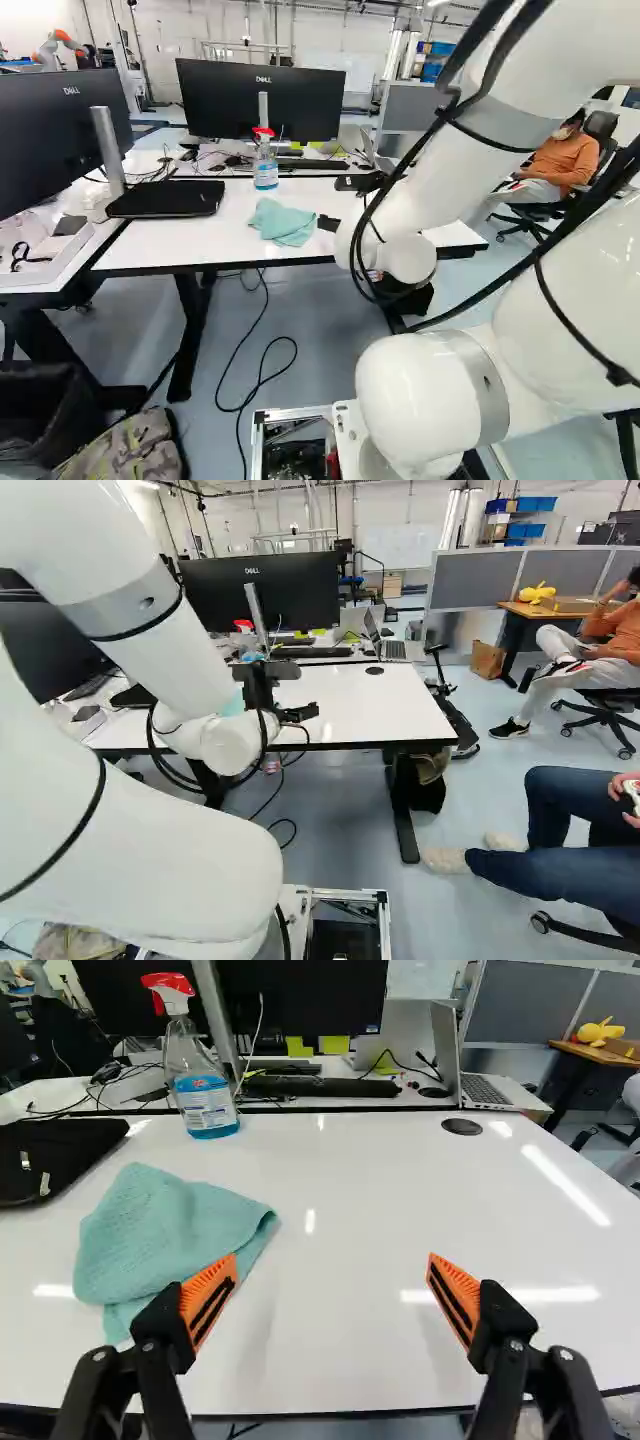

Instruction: Clean the table with the green towel

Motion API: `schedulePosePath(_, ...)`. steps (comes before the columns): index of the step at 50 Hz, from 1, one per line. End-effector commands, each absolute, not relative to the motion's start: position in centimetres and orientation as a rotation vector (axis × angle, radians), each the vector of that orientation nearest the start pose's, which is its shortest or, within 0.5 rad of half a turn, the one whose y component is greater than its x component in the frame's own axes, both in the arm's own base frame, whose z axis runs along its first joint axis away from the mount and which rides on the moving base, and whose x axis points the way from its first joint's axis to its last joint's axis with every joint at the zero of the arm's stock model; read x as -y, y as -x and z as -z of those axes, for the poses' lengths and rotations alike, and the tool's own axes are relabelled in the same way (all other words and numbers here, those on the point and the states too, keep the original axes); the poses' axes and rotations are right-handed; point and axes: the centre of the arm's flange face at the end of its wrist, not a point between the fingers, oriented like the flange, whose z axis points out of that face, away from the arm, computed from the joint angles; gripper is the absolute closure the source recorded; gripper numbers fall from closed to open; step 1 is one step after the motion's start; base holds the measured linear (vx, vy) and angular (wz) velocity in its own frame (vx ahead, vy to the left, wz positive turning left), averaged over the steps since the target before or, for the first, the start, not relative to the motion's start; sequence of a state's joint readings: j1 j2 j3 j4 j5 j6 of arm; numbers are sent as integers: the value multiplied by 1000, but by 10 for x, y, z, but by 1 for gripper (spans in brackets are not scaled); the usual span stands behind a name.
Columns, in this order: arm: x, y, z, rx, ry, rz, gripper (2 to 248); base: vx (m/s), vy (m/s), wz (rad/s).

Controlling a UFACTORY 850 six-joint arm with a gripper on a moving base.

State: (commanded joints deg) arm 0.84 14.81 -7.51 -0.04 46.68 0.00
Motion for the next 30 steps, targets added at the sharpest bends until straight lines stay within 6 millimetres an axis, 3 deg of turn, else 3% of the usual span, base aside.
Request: schedulePosePath(30, 0, -270, -366, 0, 2558, 1824, 3, 0, 0, 0)
